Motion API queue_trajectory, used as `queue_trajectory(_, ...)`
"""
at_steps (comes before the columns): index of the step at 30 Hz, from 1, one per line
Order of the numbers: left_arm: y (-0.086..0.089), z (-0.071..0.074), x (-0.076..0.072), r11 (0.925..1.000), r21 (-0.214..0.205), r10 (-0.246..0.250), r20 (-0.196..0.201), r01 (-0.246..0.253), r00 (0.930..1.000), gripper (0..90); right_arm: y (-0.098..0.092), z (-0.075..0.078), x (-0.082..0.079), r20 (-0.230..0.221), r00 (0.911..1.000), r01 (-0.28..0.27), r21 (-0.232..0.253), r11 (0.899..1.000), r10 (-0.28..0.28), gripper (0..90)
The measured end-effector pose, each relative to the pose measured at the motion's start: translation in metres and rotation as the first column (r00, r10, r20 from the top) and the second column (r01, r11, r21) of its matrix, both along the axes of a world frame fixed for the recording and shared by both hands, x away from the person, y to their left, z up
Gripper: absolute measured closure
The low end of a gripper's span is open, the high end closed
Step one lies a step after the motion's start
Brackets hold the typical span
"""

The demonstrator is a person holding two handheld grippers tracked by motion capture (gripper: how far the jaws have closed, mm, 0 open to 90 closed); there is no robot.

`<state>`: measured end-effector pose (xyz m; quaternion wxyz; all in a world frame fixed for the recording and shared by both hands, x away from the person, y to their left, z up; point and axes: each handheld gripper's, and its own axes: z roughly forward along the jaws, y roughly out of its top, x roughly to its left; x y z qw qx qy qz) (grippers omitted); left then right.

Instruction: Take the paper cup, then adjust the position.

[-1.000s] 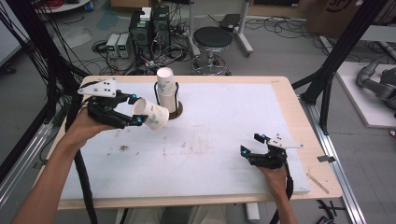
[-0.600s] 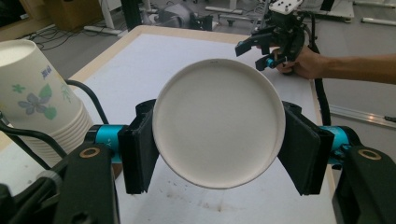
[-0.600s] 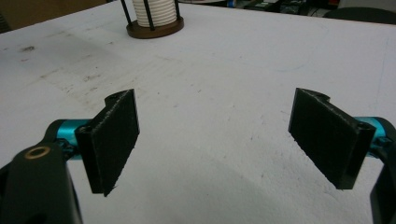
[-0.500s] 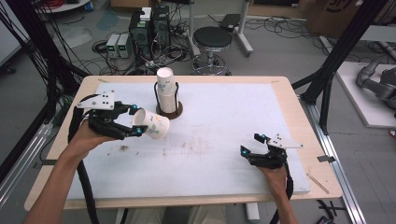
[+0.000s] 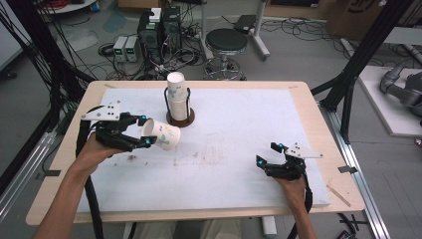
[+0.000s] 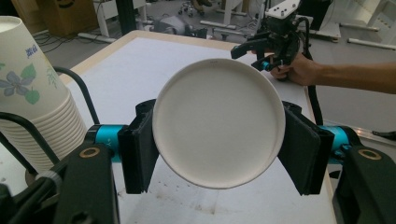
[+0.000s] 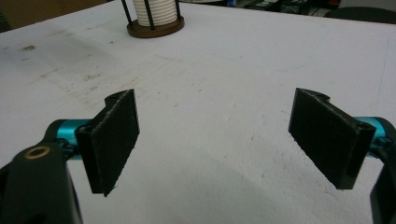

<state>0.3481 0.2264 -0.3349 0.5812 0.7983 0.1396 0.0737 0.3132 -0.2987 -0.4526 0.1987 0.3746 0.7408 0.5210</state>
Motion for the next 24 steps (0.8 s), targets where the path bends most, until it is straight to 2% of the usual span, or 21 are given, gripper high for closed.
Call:
queue_trajectory(11,0.0003,-0.0012,0.0009,0.9997,-0.021,-0.011,0.010,0.012,0.9999,35.6,0.0007,0.0001,0.0000,0.001,1.0000,0.001,-0.010,1.000,-0.001,16.5)
queue_trajectory(24,-0.0037,-0.0001,0.0008,0.9998,-0.015,-0.014,0.014,0.014,0.9998,35.6,-0.0002,0.0000,0.0000,0.008,1.0000,-0.004,-0.003,1.000,0.004,16.5)
